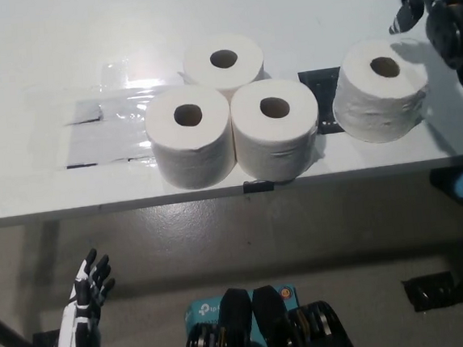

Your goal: A few rolls of toilet paper are kept infront of the robot and the robot uses its right hand to lift one of the rolls and and places it on top of the other rolls to stack it.

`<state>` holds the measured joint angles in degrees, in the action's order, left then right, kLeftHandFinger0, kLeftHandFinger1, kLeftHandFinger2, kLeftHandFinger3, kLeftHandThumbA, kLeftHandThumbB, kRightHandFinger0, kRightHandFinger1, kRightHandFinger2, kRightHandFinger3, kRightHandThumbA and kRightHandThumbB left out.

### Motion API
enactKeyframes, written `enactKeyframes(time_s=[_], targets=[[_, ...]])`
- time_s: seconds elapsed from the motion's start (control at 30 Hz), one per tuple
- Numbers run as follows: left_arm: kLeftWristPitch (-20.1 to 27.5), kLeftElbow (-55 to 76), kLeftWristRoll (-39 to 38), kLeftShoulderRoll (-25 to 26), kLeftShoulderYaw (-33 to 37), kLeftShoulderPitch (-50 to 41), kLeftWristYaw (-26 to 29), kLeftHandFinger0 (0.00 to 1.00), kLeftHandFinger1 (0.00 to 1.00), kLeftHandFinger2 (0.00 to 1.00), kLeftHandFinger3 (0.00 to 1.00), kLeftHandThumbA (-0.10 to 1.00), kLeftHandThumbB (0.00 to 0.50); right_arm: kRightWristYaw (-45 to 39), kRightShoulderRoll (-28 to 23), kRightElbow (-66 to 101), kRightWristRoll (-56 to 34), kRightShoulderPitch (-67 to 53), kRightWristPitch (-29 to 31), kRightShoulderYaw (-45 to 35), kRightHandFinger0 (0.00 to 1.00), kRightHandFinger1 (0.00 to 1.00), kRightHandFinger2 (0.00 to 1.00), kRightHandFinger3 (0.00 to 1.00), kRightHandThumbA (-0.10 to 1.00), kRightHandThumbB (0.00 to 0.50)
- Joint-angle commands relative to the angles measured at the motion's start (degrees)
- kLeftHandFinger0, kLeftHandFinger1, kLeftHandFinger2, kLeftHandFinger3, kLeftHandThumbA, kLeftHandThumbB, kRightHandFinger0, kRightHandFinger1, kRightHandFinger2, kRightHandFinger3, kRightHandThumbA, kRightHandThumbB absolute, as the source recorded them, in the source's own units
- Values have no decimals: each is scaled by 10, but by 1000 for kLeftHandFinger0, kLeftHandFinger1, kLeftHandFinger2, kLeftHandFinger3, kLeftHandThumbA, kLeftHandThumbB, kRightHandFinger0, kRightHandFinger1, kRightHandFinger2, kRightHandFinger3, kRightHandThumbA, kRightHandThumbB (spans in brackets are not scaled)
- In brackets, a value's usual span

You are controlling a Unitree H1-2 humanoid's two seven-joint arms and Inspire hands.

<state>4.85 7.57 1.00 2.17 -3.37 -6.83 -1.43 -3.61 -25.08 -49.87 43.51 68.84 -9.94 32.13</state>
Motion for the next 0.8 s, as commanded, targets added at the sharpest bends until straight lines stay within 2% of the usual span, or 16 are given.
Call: enactKeyframes(time_s=[0.0,0.07,0.1,0.13,0.2,0.3,0.33,0.37,0.4,0.43,0.47,0.5,0.53,0.57,0.67,0.77], targets=[[20,8,2,3,-4,2,8,1000,1000,1000,1000,1000,229,66,-15,47,-20,2,25,-52,0,73,279,178,1000,6],[22,6,1,4,-3,3,7,1000,1000,1000,1000,1000,222,65,-13,56,-21,-4,29,-67,0,141,406,195,1000,6],[21,6,0,5,-3,3,6,1000,1000,1000,1000,1000,221,63,-12,56,-24,-6,32,-72,0,162,438,206,1000,8],[21,6,0,5,-2,3,4,1000,1000,1000,1000,1000,229,65,-11,55,-30,-9,41,-78,0,161,441,185,995,19],[20,7,2,4,-2,4,5,1000,1000,1000,1000,1000,229,60,-6,42,-35,-12,49,-85,0,74,353,158,992,36],[16,11,2,4,-2,3,6,1000,1000,1000,1000,1000,253,48,0,23,-48,-12,61,-92,0,145,471,268,949,50],[16,11,2,4,-2,3,5,1000,1000,1000,1000,1000,254,52,1,15,-49,-11,69,-94,0,159,487,280,943,63],[17,10,4,6,-2,6,5,1000,1000,1000,1000,1000,244,47,0,4,-50,-4,74,-94,23,229,552,344,913,102],[19,9,3,6,-2,6,5,1000,1000,1000,1000,1000,227,32,-1,4,-49,-1,70,-93,185,340,578,471,899,156],[14,10,-1,5,-3,6,4,1000,1000,1000,1000,1000,240,-53,-11,23,-50,7,40,-80,295,469,731,727,925,231],[13,10,-1,5,-3,6,4,1000,1000,1000,1000,1000,244,-60,-12,25,-51,8,37,-79,256,369,564,823,952,242],[12,12,2,5,-3,6,6,1000,1000,1000,1000,1000,246,-89,-15,31,-48,12,27,-73,606,782,937,1000,957,315],[13,12,5,5,-3,6,7,1000,1000,1000,1000,1000,235,-122,-13,26,-51,20,11,-70,1000,1000,1000,1000,900,377],[15,12,7,5,-3,6,8,1000,1000,1000,1000,1000,237,-135,-11,20,-57,23,7,-72,1000,1000,1000,1000,862,418],[16,11,8,4,-1,5,7,1000,1000,1000,1000,1000,242,-165,-8,4,-67,27,-9,-78,1000,1000,1000,1000,798,470],[19,8,8,5,-2,4,7,1000,1000,1000,1000,1000,254,-194,-3,-36,-65,40,-6,-68,1000,1000,1000,1000,831,467]])
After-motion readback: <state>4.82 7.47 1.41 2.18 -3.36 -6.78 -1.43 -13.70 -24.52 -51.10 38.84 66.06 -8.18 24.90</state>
